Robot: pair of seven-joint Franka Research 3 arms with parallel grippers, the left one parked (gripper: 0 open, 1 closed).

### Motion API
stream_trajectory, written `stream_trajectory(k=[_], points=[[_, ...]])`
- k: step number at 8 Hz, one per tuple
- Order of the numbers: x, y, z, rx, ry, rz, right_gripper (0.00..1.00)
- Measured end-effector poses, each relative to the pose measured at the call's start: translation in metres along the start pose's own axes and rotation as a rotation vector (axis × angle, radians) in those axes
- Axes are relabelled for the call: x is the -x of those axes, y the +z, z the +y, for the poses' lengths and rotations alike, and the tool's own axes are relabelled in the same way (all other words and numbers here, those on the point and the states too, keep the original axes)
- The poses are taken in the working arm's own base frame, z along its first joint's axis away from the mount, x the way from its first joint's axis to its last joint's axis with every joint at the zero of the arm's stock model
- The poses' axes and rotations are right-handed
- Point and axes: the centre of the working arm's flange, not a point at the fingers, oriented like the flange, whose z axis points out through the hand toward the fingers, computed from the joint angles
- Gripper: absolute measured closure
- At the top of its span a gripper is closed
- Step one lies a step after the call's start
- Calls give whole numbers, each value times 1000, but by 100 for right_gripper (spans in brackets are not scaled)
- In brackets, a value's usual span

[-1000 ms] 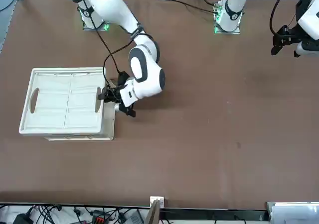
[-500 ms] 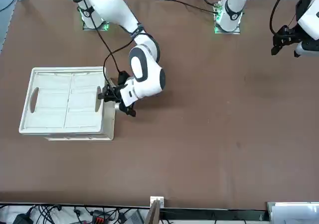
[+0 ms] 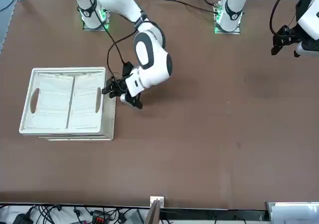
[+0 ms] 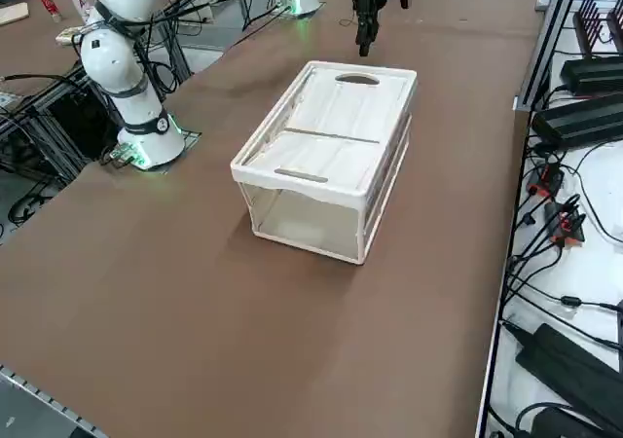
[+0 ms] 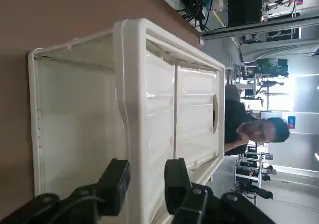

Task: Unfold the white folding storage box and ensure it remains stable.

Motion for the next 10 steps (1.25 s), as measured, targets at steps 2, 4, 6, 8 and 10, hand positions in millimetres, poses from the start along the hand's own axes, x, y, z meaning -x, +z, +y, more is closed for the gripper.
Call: stream_trajectory(k=[2,4,6,8,10], points=[[-1,2,0,2,-3,-3,52],[-2,1,5,-5,-42,-10,42],[-6,-8,42,-78,-133,-40,37],[-21,0,110,-222,-235,-98,39],[-45,37,190,-433,-323,-148,39]])
